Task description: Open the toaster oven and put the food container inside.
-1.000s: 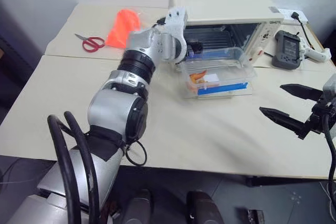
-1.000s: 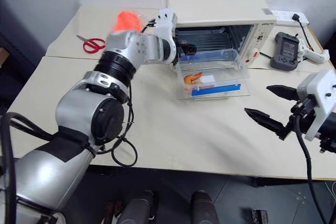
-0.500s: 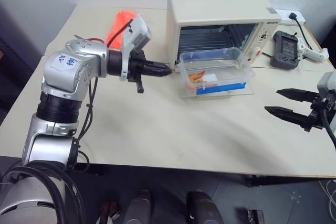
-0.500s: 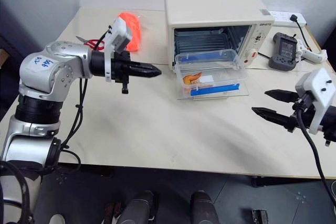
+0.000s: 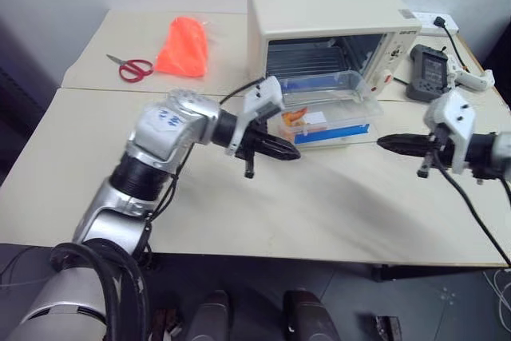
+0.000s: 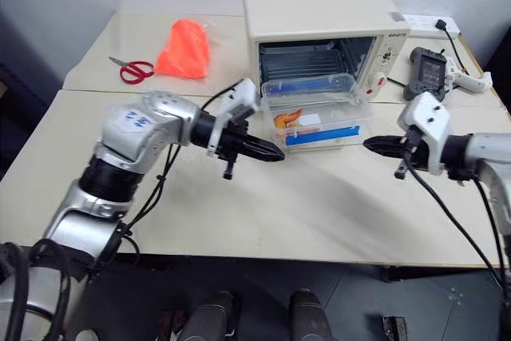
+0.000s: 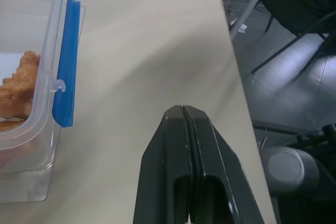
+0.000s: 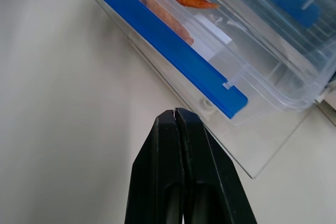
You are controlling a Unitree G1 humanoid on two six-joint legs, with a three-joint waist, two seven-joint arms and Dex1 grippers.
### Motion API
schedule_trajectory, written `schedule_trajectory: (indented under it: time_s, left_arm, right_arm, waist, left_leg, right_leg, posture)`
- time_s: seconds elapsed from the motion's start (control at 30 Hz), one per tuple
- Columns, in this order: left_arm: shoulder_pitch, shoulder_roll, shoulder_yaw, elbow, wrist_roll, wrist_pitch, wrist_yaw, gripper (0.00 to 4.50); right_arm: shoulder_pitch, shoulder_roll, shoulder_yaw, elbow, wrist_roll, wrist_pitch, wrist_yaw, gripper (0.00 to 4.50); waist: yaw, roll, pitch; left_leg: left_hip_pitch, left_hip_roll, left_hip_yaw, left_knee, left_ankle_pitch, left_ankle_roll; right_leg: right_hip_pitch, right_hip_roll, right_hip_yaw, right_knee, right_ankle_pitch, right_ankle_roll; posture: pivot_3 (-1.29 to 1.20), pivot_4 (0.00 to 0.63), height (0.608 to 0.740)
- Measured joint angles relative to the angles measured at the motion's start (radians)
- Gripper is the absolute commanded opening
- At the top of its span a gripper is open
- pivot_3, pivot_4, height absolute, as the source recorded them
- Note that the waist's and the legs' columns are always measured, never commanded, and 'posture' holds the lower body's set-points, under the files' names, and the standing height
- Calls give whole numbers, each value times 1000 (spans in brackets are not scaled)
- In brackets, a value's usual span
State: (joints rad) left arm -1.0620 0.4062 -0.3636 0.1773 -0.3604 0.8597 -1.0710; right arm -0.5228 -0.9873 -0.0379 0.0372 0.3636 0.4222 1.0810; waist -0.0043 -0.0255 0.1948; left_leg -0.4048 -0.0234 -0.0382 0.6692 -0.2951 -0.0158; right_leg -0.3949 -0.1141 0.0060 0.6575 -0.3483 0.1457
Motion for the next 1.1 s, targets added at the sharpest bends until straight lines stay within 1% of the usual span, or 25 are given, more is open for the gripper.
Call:
schedule_trajectory:
  time_s: [0.13, 0.27, 0.37, 0.47, 0.53, 0.63, 0.7, 0.8, 0.87, 0.97, 1.03, 1.1]
  left_arm:
    - [-35, -56, -4, 83, 52, -25, 54, 0]
    - [-44, -100, 11, 134, 76, -55, 96, 0]
    - [-67, -148, 36, 236, 114, -102, 177, 0]
    - [-150, -204, 86, 447, 175, -202, 333, 0]
    - [-204, -219, 130, 575, 205, -290, 421, 0]
    - [-263, -229, 198, 716, 225, -392, 510, 0]
    - [-284, -231, 229, 768, 230, -441, 535, 0]
    - [-286, -226, 254, 768, 227, -440, 485, 0]
    - [-258, -209, 256, 692, 219, -402, 423, 0]
    - [-200, -177, 255, 560, 208, -338, 359, 0]
    - [-165, -168, 243, 487, 208, -300, 331, 0]
    - [-144, -170, 228, 445, 209, -280, 319, 0]
  right_arm:
    - [-103, 75, 91, 87, -81, -38, -7, 40]
    - [-174, 137, 141, 179, -155, -92, -18, 40]
    - [-238, 199, 163, 274, -205, -139, -46, 40]
    - [-341, 273, 174, 420, -270, -210, -118, 40]
    - [-394, 307, 177, 501, -308, -269, -168, 40]
    - [-439, 338, 176, 587, -340, -321, -223, 40]
    - [-443, 349, 174, 604, -343, -336, -226, 40]
    - [-415, 346, 164, 567, -339, -338, -202, 40]
    - [-374, 341, 153, 517, -332, -328, -187, 40]
    - [-356, 333, 147, 493, -326, -310, -178, 40]
    - [-366, 333, 146, 515, -338, -319, -192, 40]
    - [-411, 351, 146, 594, -361, -337, -236, 40]
  waist:
    - [0, 0, 0]
    - [1, 0, 0]
    - [0, 0, 0]
    - [-3, 0, 0]
    - [-5, 0, 0]
    - [-8, 0, 0]
    - [-9, 0, 0]
    - [-10, 0, 0]
    - [-14, 0, 0]
    - [-24, 0, 0]
    - [-30, 0, 0]
    - [-33, 0, 0]
  left_leg:
    - [-1, -1, 0, -1, 0, 0]
    - [-1, -1, 0, -1, 0, 0]
    - [-1, -3, 0, 0, 0, -1]
    - [-1, -4, 0, 0, 1, -2]
    - [-1, -3, 0, -2, 1, -2]
    - [-2, -4, 1, -3, 1, -2]
    - [-3, -5, 1, -3, 1, -2]
    - [-7, -6, 2, -3, 1, -2]
    - [-9, -6, 2, -3, 1, -2]
    - [-9, -6, 2, -3, 1, -2]
    - [-8, -5, 3, -2, 1, -3]
    - [-7, -4, 4, -2, 3, -4]
  right_leg:
    - [-1, 0, 0, 0, 0, 0]
    - [-1, 0, -1, 0, 0, 0]
    - [-2, 0, -1, 0, 0, 0]
    - [-2, -1, -1, 1, 0, 0]
    - [-3, -1, -2, 1, 0, 0]
    - [-7, -2, -4, 1, 0, 0]
    - [-10, -2, -5, 3, 0, 0]
    - [-15, -4, -7, 4, 0, 0]
    - [-16, -4, -7, 4, 0, 0]
    - [-16, -4, -7, 6, 0, 0]
    - [-15, -3, -6, 6, 0, 0]
    - [-15, -3, -6, 8, 0, -1]
  posture:
    - [0, 150, 740]
    - [0, 150, 740]
    - [0, 150, 740]
    - [0, 150, 740]
    - [0, 150, 740]
    - [0, 150, 740]
    - [0, 150, 740]
    - [0, 150, 740]
    - [0, 150, 740]
    - [0, 150, 740]
    - [0, 150, 740]
    - [0, 150, 740]
